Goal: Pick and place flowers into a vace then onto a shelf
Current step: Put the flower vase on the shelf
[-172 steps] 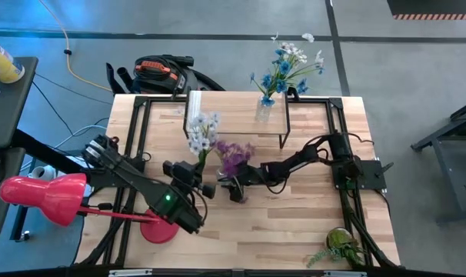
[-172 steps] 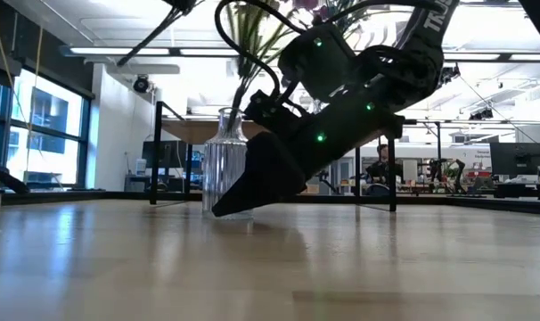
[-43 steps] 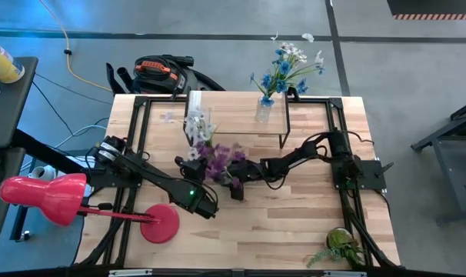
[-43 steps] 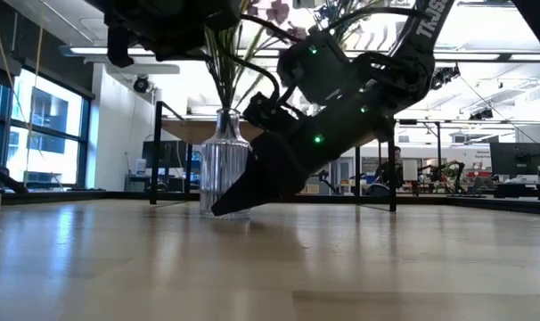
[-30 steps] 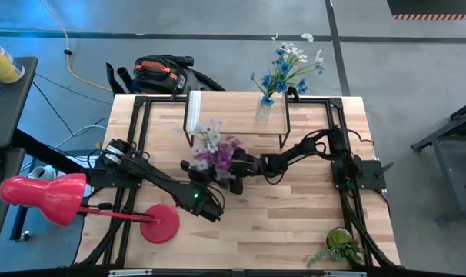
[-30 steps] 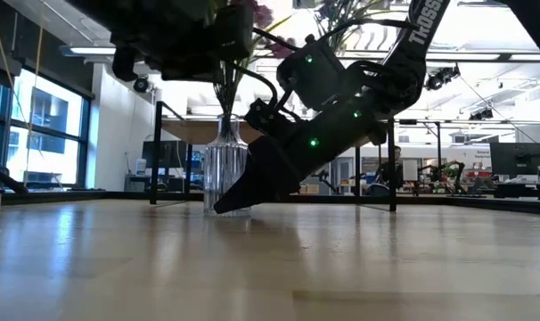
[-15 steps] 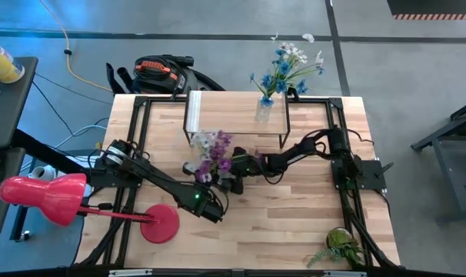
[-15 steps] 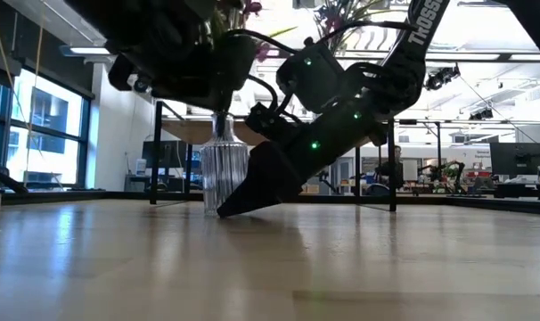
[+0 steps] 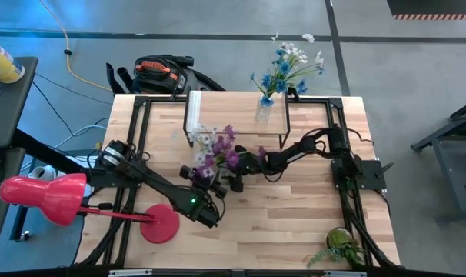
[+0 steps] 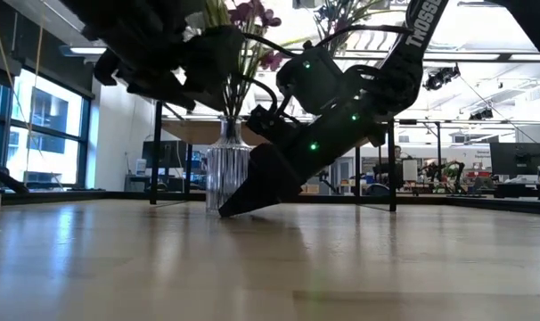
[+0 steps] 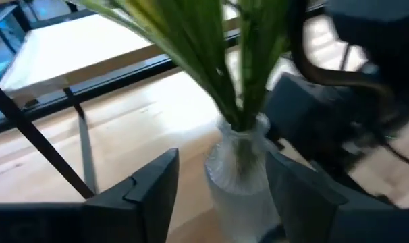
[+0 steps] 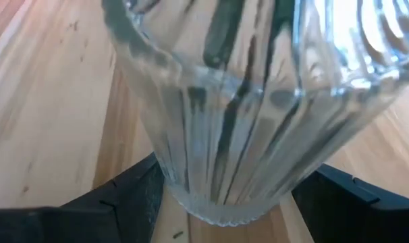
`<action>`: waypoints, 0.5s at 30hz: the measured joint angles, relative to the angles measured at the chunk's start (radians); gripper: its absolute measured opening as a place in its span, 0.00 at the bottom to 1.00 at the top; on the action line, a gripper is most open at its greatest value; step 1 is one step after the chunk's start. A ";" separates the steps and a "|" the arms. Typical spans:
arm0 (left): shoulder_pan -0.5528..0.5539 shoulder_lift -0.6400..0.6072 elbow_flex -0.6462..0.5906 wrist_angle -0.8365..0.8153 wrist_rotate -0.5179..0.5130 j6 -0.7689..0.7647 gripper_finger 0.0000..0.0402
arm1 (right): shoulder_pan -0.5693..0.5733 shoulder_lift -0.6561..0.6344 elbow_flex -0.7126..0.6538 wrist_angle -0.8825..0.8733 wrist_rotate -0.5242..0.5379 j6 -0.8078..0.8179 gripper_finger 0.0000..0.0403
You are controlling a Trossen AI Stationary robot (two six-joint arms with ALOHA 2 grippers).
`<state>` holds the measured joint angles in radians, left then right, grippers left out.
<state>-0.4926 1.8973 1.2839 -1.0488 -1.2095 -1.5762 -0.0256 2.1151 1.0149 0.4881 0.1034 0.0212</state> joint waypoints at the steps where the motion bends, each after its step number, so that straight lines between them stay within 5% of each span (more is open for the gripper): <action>1: -0.004 0.000 0.001 0.001 -0.002 -0.005 0.64 | -0.002 0.000 0.000 0.001 0.004 0.000 0.71; 8: -0.036 0.000 0.000 -0.043 0.074 -0.068 0.65 | -0.001 0.000 0.000 0.004 0.032 -0.002 0.69; 15: -0.074 0.000 -0.019 -0.215 0.119 -0.393 0.65 | 0.013 0.000 0.000 0.016 0.049 0.003 0.70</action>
<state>-0.5665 1.8973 1.2653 -1.2634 -1.0901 -1.9688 -0.0128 2.1151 1.0149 0.5045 0.1528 0.0242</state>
